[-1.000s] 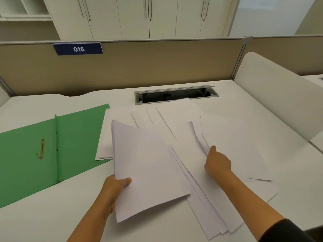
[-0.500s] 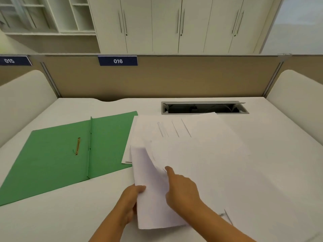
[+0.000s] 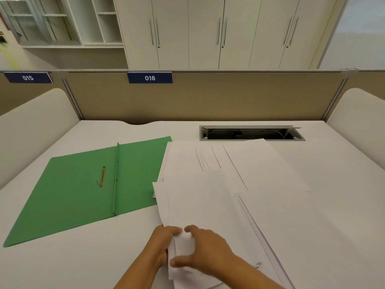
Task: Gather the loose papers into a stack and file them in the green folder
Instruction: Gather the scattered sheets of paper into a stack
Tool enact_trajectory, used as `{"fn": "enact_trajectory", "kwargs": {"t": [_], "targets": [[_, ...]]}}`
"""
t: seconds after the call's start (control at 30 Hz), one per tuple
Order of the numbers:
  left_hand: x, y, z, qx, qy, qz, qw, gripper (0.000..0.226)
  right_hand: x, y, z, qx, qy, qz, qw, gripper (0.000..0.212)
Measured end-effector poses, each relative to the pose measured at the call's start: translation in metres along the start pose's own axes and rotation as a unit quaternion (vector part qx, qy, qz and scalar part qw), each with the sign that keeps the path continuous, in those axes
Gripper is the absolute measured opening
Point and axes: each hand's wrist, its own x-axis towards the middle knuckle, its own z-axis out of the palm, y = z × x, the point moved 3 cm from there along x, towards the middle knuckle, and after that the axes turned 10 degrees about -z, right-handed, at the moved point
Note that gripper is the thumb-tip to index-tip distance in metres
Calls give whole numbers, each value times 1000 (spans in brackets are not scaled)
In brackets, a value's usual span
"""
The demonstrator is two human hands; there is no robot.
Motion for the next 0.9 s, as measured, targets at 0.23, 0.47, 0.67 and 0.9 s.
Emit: {"fn": "enact_trajectory", "kwargs": {"t": [0.23, 0.47, 0.67, 0.9], "targets": [[-11, 18, -5, -8, -42, 127, 991, 14, 5, 84, -72, 147, 271, 92, 947, 79], [-35, 47, -11, 25, -81, 261, 962, 11, 11, 115, -75, 416, 257, 68, 870, 92], [-44, 61, -18, 44, -111, 319, 940, 37, 18, 109, -81, 567, 168, -80, 802, 99], [-39, 66, -31, 70, -95, 332, 936, 13, 24, 88, -92, 569, 242, -126, 776, 75]]}}
